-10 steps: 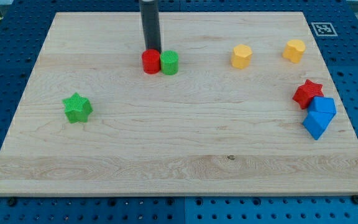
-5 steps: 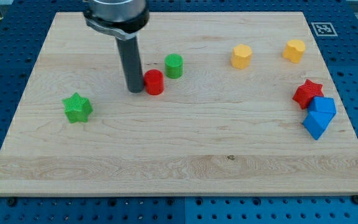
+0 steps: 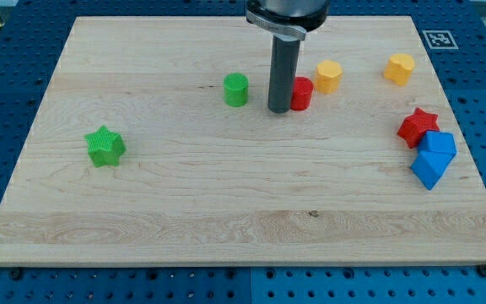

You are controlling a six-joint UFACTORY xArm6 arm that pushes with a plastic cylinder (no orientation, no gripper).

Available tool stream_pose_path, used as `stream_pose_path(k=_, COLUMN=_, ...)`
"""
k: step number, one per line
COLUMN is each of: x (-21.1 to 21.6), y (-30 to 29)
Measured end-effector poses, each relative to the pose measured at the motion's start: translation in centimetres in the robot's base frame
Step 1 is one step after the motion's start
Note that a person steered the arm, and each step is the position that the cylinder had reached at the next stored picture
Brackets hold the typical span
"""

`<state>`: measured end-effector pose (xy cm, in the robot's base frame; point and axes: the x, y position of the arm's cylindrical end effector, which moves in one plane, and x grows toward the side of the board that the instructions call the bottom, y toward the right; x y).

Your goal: Keep red circle in between red star and yellow heart

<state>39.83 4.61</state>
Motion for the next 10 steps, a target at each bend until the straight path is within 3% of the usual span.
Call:
stream_pose_path(k=1, x=-1.7, y=0.5)
stream_pose_path(k=3, x=1.4, y=9.2)
stream_pose_path(k=4, x=1.6, y=9.8)
stream_pose_path(k=6, x=-1.2, y=5.9)
stream_pose_path(k=7, x=-3.2, y=7.8)
stream_pose_path(k=9, x=-1.5, y=15.7)
stream_pose_path(k=10, x=-1.5, y=15.9)
